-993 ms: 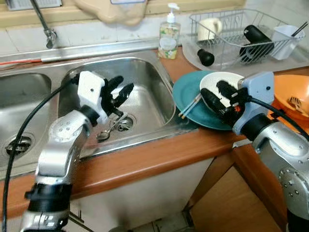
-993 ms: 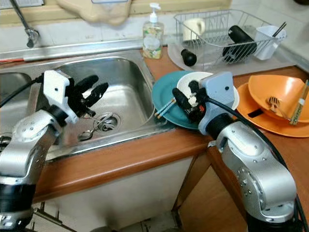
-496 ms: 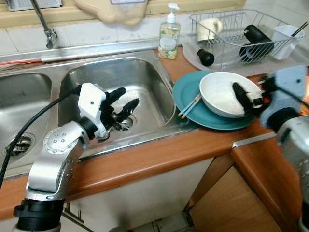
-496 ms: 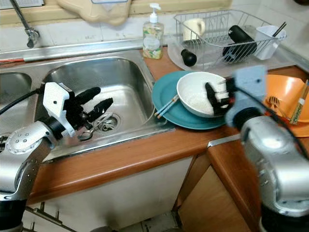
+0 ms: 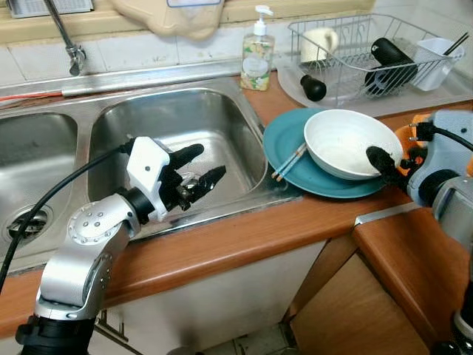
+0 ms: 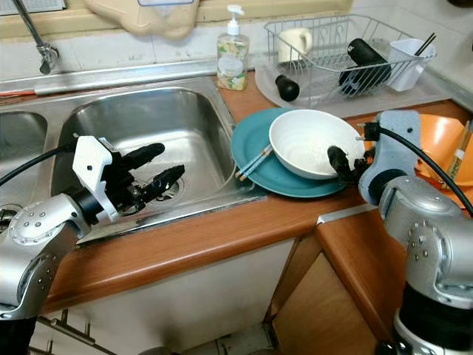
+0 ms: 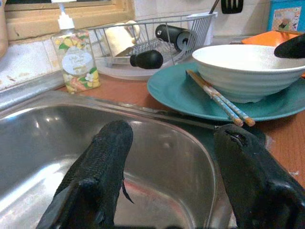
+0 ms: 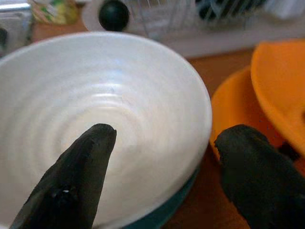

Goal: Kitchen organization

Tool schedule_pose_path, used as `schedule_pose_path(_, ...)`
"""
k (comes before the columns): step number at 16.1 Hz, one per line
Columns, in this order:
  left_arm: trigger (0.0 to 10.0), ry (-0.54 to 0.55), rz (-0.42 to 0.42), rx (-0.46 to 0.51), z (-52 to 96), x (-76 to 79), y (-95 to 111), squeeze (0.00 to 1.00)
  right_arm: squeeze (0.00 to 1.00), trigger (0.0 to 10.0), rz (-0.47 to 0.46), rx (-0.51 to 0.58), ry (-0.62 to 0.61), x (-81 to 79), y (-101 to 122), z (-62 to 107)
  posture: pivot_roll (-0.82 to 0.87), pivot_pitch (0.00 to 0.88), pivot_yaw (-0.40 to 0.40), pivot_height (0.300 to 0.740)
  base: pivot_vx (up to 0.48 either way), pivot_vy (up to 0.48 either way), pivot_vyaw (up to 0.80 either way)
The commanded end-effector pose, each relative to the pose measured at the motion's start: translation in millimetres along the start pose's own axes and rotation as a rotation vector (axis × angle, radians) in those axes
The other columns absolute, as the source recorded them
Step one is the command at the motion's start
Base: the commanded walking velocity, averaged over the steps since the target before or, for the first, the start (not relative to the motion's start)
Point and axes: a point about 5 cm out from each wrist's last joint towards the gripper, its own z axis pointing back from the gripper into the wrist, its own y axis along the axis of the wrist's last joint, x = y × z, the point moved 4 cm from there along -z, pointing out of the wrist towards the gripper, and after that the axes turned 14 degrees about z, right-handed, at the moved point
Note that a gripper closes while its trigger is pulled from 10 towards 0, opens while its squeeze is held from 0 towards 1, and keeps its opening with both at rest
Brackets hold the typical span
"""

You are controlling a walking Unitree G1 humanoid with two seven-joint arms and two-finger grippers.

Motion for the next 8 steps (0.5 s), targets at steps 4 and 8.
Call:
schedule_pose_path(4, 10.0, -0.107, 0.027, -0.054, 4.5, 18.0, -5, 0.04, 0.00, 0.0, -0.097, -0.047, 0.026, 1.4, -4, -5.0, -0.13, 0.000, 0.011, 0.740, 0.000, 0.000, 0.00)
schedule_pose_path(8, 10.0, -0.132, 0.031, -0.073, 5.6, 22.6, -7, 0.02, 0.00, 0.0, -0.195, -0.045, 0.103, -11.5, -2, -8.2, -0.13, 0.000, 0.008, 0.740, 0.000, 0.000, 0.00)
